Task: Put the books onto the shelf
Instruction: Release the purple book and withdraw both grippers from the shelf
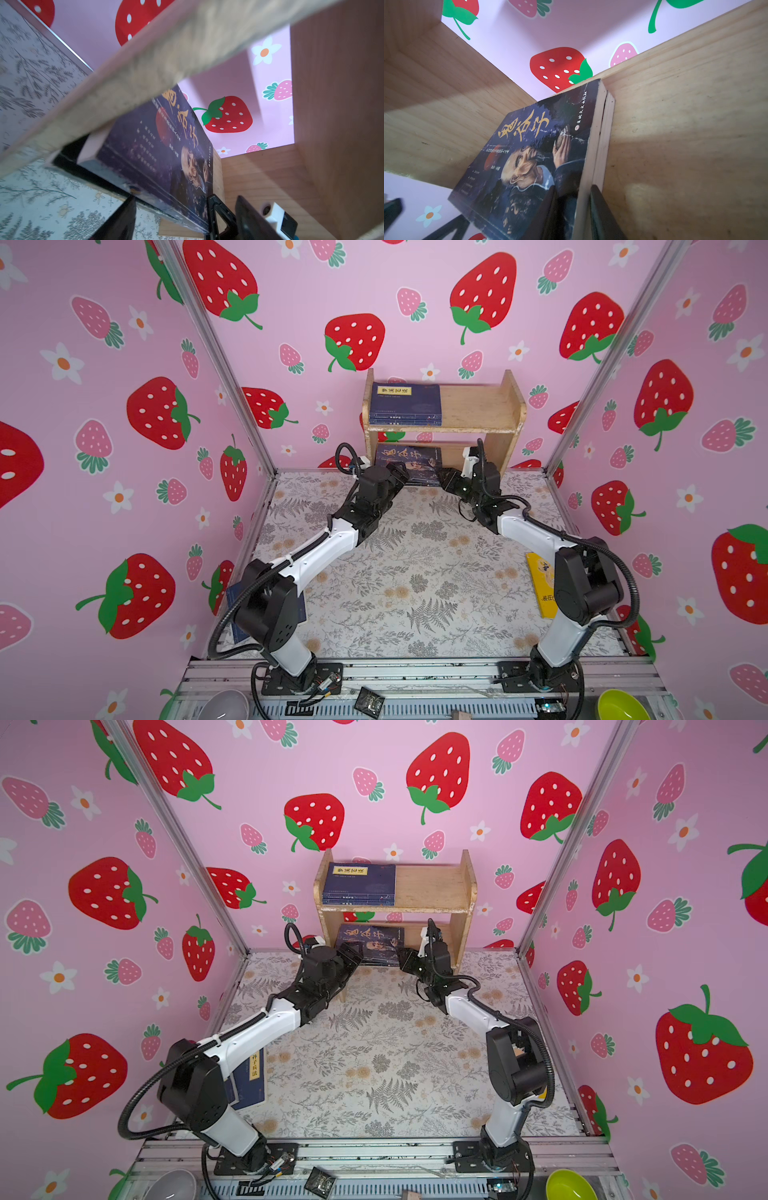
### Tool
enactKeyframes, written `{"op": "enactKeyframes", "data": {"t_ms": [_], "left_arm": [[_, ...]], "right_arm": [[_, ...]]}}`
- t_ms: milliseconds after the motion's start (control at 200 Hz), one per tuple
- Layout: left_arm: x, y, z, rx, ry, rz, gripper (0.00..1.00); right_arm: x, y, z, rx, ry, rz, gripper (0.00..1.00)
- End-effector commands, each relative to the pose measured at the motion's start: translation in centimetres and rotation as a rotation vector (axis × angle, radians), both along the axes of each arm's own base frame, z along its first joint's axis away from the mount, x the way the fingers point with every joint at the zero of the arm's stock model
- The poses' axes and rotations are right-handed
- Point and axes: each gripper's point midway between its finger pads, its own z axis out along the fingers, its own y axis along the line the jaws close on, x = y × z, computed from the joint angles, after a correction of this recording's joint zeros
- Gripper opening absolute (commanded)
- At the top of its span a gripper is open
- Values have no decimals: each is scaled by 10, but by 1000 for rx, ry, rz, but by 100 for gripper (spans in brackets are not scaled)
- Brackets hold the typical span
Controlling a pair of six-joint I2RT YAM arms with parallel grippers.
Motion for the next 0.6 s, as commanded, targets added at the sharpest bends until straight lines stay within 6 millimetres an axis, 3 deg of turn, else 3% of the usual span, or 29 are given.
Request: {"op": "enactKeyframes", "data": {"t_ms": [0,150,305,410,595], "left_arm": [[-10,39,37,111,-29,11,81],[-15,66,37,244,-44,-108,83],[-21,62,9,454,-65,-370,81],[-24,62,-10,526,-62,-410,80],[-23,68,-14,487,-84,-354,80]], "right_arm": [[-6,11,-32,-59,70,25,30],[-9,14,-26,-61,53,36,31],[-12,14,-15,-68,26,49,34],[-13,11,-11,-80,18,40,35],[-14,13,-4,-78,-1,53,39]]}}
